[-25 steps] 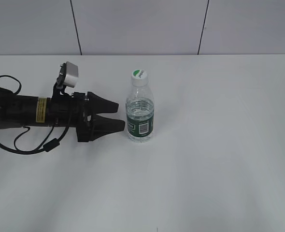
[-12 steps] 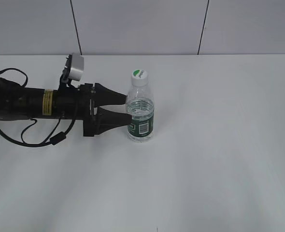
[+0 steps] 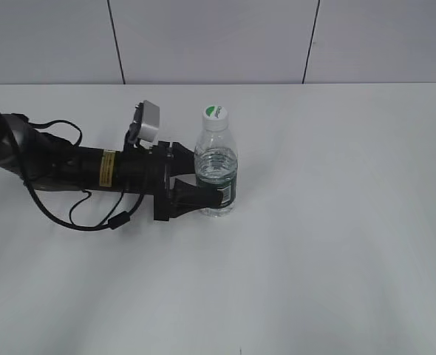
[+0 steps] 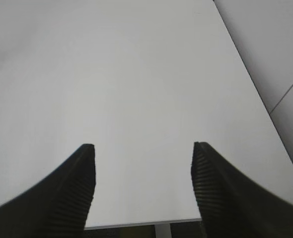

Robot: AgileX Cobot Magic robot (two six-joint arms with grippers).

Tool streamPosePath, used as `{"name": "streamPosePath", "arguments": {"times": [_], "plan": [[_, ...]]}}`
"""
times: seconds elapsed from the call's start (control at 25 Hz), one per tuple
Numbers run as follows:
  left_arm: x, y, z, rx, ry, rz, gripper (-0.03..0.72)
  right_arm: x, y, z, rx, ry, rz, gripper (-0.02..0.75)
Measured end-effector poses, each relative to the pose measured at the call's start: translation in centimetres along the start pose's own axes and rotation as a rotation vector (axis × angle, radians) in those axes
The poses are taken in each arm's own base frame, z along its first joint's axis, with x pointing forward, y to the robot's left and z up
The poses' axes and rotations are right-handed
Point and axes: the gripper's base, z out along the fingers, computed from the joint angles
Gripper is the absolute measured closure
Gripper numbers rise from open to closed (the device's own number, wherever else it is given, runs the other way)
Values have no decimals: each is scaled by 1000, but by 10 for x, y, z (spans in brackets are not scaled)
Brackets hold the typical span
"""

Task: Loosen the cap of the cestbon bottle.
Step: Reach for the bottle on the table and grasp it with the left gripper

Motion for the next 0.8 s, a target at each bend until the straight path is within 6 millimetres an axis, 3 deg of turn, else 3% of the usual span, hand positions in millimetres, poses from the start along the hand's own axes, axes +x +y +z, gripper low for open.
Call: {"name": "streamPosePath", "arguments": {"times": [0.32,0.8], "plan": [[-4,-9,28,47,-2,21,155,0,0,0,0,0,0,272],[-5,-9,30,43,-10,18,155,0,0,0,0,0,0,272]]}}
